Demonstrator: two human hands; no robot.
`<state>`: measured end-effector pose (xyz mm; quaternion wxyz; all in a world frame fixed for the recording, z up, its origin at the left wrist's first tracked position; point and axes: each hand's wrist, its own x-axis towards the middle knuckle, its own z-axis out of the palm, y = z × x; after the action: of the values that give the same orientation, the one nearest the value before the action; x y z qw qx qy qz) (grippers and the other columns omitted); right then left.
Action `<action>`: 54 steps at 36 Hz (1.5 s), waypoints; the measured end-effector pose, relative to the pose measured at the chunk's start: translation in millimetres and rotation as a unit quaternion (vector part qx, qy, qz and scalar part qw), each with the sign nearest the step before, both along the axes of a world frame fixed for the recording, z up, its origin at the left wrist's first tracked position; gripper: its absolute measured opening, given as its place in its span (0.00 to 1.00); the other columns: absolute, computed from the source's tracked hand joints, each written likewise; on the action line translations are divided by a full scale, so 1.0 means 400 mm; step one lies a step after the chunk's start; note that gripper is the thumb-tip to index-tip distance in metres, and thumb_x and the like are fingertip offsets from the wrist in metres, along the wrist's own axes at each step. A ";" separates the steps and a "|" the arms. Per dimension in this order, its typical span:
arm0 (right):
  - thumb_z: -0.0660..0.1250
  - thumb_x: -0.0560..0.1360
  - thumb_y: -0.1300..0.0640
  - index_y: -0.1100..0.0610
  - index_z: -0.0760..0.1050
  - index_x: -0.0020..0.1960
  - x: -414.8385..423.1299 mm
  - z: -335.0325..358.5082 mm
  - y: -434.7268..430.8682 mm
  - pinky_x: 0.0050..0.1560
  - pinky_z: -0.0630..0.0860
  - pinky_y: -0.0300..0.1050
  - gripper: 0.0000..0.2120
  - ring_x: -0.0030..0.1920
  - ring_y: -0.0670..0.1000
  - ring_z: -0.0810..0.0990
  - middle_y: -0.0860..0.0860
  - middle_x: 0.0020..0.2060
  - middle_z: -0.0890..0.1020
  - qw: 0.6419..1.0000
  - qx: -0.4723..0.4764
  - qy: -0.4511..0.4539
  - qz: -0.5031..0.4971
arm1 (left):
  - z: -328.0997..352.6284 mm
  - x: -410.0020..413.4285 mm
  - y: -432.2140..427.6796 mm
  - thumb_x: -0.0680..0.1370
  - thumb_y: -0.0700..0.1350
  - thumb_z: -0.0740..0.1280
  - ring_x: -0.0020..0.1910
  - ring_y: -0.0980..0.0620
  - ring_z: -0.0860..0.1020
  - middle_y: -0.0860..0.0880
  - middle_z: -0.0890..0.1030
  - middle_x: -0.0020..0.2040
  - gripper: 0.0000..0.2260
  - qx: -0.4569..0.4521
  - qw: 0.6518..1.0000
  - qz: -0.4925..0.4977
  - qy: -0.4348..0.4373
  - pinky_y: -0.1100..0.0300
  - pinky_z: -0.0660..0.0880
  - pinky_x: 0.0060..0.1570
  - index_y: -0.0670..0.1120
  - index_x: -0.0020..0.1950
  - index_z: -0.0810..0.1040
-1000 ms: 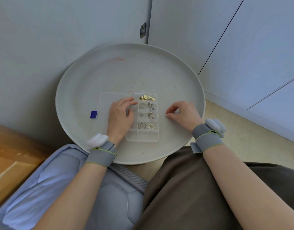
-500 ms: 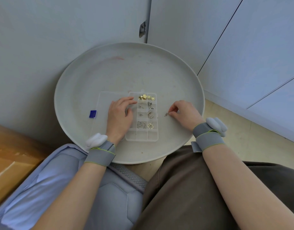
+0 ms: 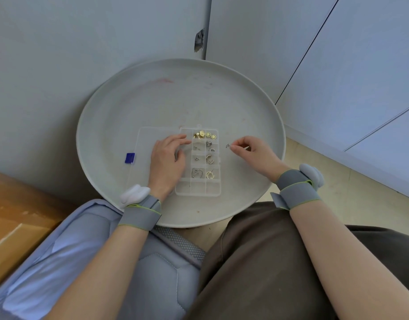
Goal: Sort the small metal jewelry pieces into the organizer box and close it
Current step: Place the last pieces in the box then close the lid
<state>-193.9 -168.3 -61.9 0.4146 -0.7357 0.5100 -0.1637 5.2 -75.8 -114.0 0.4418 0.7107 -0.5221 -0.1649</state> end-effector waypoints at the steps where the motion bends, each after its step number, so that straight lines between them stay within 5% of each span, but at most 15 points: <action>1: 0.65 0.77 0.56 0.60 0.78 0.52 0.001 0.000 0.000 0.32 0.66 0.25 0.08 0.35 0.45 0.68 0.47 0.40 0.75 1.000 0.004 -0.007 0.001 | 0.000 0.000 0.000 0.75 0.34 0.60 0.59 0.52 0.72 0.51 0.78 0.60 0.15 -0.001 1.000 0.001 0.000 0.44 0.64 0.67 0.47 0.55 0.80; 18: 0.64 0.77 0.55 0.53 0.76 0.48 0.050 0.012 0.046 0.34 0.67 0.26 0.03 0.30 0.44 0.67 0.40 0.36 0.73 0.996 -0.053 0.032 0.070 | 0.006 -0.001 0.002 0.75 0.34 0.60 0.59 0.52 0.72 0.51 0.78 0.60 0.15 -0.001 1.000 0.004 0.001 0.44 0.64 0.66 0.47 0.55 0.80; 22: 0.65 0.77 0.56 0.55 0.77 0.48 0.076 0.013 0.055 0.35 0.66 0.24 0.03 0.32 0.33 0.71 0.43 0.38 0.75 0.993 -0.075 0.037 0.088 | 0.008 -0.003 0.001 0.75 0.35 0.60 0.60 0.52 0.72 0.51 0.78 0.60 0.15 0.000 1.000 0.007 0.001 0.44 0.64 0.67 0.47 0.55 0.80; 26: 0.64 0.77 0.57 0.55 0.78 0.47 0.102 0.005 0.053 0.38 0.65 0.30 0.04 0.37 0.41 0.71 0.46 0.40 0.77 0.988 -0.088 0.064 0.108 | 0.016 -0.008 0.005 0.76 0.35 0.59 0.59 0.54 0.72 0.51 0.79 0.60 0.15 -0.001 1.000 0.009 0.011 0.43 0.63 0.67 0.47 0.58 0.79; 30: 0.64 0.76 0.56 0.53 0.77 0.46 0.124 0.000 0.058 0.53 0.72 0.48 0.04 0.52 0.52 0.73 0.47 0.41 0.77 0.978 -0.104 0.124 0.135 | 0.033 -0.012 0.010 0.78 0.36 0.58 0.55 0.65 0.69 0.51 0.78 0.62 0.20 0.007 0.999 0.011 0.033 0.44 0.63 0.68 0.49 0.68 0.71; 34: 0.62 0.77 0.55 0.52 0.77 0.48 0.137 0.006 0.063 0.51 0.68 0.45 0.05 0.52 0.51 0.71 0.44 0.39 0.72 0.961 -0.155 0.171 0.149 | 0.036 -0.016 0.012 0.78 0.36 0.58 0.58 0.63 0.67 0.51 0.77 0.63 0.22 0.009 0.999 0.013 0.042 0.43 0.62 0.68 0.49 0.71 0.66; 42: 0.63 0.72 0.55 0.50 0.79 0.45 0.160 0.011 0.073 0.48 0.65 0.45 0.07 0.49 0.53 0.73 0.47 0.40 0.75 0.947 -0.218 0.202 0.125 | 0.037 -0.017 0.010 0.77 0.35 0.57 0.50 0.72 0.64 0.51 0.78 0.63 0.22 0.007 0.999 0.017 0.032 0.43 0.63 0.67 0.49 0.71 0.68; 47: 0.67 0.71 0.54 0.48 0.82 0.43 0.149 0.022 0.069 0.48 0.70 0.46 0.05 0.48 0.52 0.73 0.45 0.35 0.75 0.968 -0.170 0.157 0.101 | 0.038 -0.017 0.012 0.77 0.35 0.57 0.50 0.70 0.64 0.51 0.78 0.62 0.22 0.009 1.000 0.018 0.023 0.43 0.63 0.67 0.48 0.70 0.69; 54: 0.68 0.70 0.56 0.50 0.83 0.42 0.081 0.044 0.036 0.41 0.72 0.42 0.05 0.39 0.48 0.77 0.46 0.33 0.79 0.986 -0.138 0.086 -0.046 | 0.043 -0.018 0.012 0.78 0.36 0.57 0.52 0.70 0.66 0.51 0.77 0.63 0.20 0.013 0.999 0.020 0.028 0.44 0.62 0.69 0.48 0.69 0.70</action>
<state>-161.6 -154.0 -44.3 0.2559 -0.7728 0.5498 -0.1870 -2.0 -70.8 -96.6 0.4501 0.7222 -0.4923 -0.1830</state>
